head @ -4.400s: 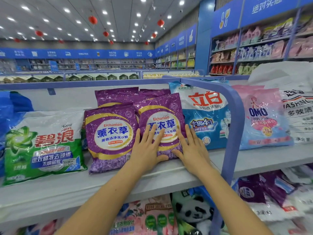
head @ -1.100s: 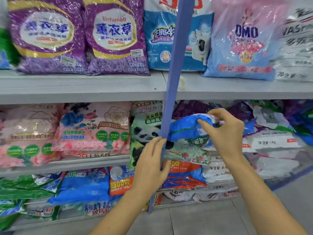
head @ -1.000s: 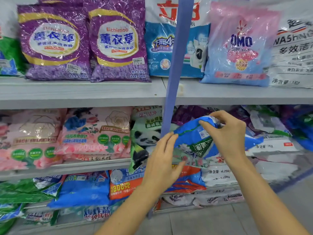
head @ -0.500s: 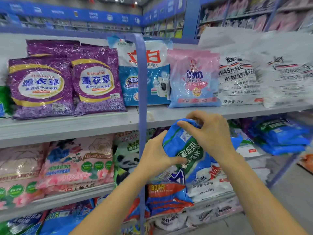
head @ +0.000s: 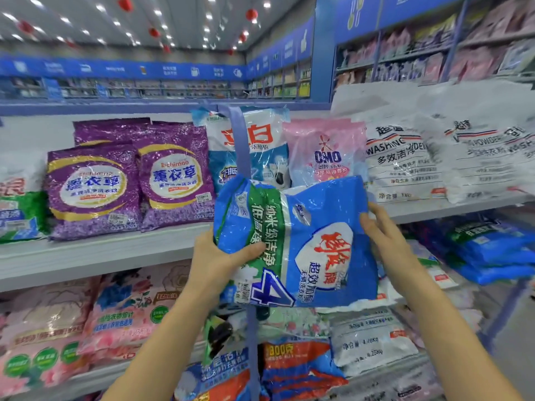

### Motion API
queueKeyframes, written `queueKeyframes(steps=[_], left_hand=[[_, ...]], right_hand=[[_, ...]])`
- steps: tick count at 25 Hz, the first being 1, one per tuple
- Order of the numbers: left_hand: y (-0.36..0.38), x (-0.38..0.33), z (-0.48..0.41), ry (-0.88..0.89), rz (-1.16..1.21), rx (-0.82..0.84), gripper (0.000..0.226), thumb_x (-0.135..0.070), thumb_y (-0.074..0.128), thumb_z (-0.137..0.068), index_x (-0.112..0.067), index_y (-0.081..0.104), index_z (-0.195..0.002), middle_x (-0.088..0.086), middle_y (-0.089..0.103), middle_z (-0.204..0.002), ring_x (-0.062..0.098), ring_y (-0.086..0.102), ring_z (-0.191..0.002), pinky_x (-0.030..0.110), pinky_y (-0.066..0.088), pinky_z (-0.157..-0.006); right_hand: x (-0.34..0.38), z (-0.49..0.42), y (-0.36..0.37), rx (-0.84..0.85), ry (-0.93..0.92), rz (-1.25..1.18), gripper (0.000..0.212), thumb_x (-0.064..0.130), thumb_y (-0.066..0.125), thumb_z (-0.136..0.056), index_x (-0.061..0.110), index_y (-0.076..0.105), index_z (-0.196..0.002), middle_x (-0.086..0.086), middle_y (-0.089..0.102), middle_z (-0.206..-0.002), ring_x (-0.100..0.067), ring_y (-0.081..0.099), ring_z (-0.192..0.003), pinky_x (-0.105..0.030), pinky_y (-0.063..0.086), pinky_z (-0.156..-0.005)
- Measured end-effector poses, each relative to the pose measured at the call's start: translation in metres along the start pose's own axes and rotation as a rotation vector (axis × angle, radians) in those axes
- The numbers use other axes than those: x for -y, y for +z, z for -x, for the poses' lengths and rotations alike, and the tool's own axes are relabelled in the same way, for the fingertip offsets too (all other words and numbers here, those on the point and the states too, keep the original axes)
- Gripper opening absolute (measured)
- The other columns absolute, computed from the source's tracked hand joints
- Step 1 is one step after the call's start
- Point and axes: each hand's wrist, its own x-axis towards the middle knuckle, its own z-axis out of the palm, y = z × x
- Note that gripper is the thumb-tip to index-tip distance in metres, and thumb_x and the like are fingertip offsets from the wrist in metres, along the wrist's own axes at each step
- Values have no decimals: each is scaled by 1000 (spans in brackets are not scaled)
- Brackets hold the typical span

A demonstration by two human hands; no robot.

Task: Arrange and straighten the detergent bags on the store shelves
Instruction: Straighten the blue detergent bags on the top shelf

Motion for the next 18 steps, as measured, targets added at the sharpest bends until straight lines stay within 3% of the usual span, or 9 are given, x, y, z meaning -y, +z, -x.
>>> queueKeyframes(steps=[3,7,11,13,16,18], left_hand=[[-22,-10,-7,43,78,-69,37,-7,86,-54,-19,66,-82,-8,74,-74,11,69,-67,23,56,-63],[-52,-1,-15,-19,251,-184,46,-31,81,-46,-18,67,-88,6,74,-87,28,68,-78,42,55,-76],[-89,4,-28,-55,414,-272,33,-8,72,-75,-17,58,-103,0,73,-90,16,70,-74,29,57,-60],[-111,2,-34,-17,388,-344,47,-2,73,-71,-23,51,-107,-2,68,-95,13,67,-78,27,56,-62],[-142,-1,-40,-7,357,-378,58,-13,75,-68,-18,47,-118,-1,61,-104,13,63,-84,33,52,-74],[-165,-7,-48,-33,426,-410,27,-27,61,-86,-16,52,-109,0,60,-95,12,63,-77,33,53,-71]], right_hand=[[8,-12,28,-33,59,-138,12,24,54,-90,18,64,-94,7,74,-75,-10,69,-65,-27,55,-56],[57,-39,75,-138,-311,33,15,19,59,-90,24,64,-76,10,68,-64,-5,60,-59,-23,49,-53],[126,-65,142,87,-572,315,22,19,64,-86,15,57,-66,-1,54,-62,-3,44,-53,-20,35,-51],[153,-83,176,181,-644,470,26,23,66,-85,15,56,-62,-3,53,-59,-4,43,-52,-22,34,-50],[176,-110,218,219,-692,617,30,29,66,-84,-1,65,-78,-26,63,-77,-25,55,-62,-34,42,-57],[184,-127,240,235,-707,660,33,32,64,-85,-2,66,-86,-27,63,-87,-31,59,-70,-39,48,-65]])
